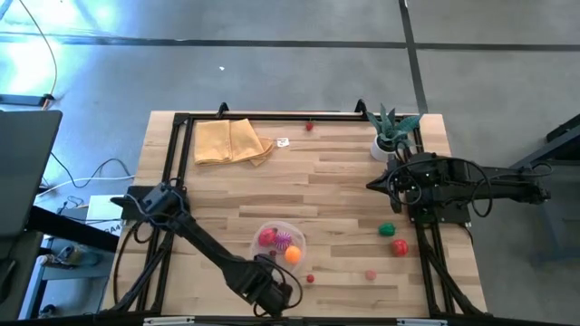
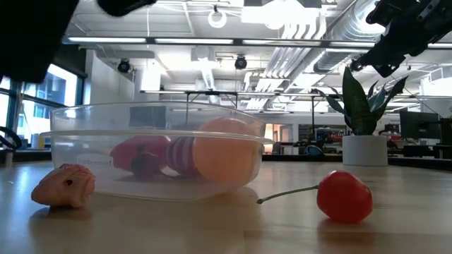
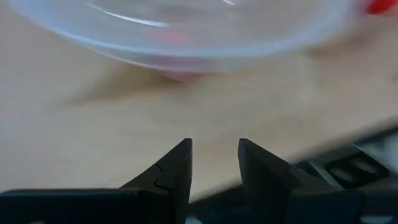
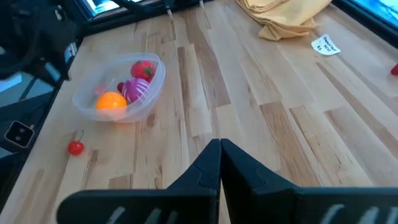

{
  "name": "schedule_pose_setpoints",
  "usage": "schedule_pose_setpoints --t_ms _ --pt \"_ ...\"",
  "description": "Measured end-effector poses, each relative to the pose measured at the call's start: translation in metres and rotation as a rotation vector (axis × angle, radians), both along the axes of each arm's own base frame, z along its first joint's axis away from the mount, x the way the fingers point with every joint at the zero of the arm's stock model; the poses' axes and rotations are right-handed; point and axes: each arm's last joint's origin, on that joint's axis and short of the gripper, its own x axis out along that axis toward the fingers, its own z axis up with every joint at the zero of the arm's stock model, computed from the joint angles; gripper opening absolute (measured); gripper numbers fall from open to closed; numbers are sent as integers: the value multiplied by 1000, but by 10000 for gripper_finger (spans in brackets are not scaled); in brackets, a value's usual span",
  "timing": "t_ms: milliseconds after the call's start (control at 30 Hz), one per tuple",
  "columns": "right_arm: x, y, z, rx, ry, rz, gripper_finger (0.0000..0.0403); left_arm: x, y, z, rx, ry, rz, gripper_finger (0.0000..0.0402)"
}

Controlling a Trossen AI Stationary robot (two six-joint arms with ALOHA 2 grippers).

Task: Pick and placing Produce into tupperware
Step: Put the left peach into the bin

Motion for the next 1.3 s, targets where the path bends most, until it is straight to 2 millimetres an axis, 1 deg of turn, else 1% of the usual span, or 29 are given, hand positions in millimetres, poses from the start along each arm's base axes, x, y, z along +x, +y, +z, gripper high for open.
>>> schedule_pose_setpoints --t_ms 33,100,133,167,233,333,600,767,867,1300 --pt "0 0 0 0 3 0 0 -1 0 -4 14 21 8 120" --pt "0 0 -1 0 6 -1 0 3 -2 -9 9 -2 20 120" --pt "1 0 -1 1 7 0 0 2 -1 -11 26 13 22 120" --pt "1 0 -1 1 11 0 0 0 -1 -12 35 26 23 120" --pt "1 0 -1 1 11 -1 0 5 -2 -12 17 -4 27 120" --pt "1 0 -1 1 16 -1 0 2 0 -16 40 27 32 120" --pt "1 0 -1 1 16 -1 0 2 1 -15 69 26 51 120" --pt "1 0 -2 1 18 0 0 4 1 -24 92 36 56 120" --pt "1 0 -1 1 17 0 0 5 4 -31 108 50 62 120" --pt "1 0 -2 1 18 -1 0 12 15 -37 145 48 87 120"
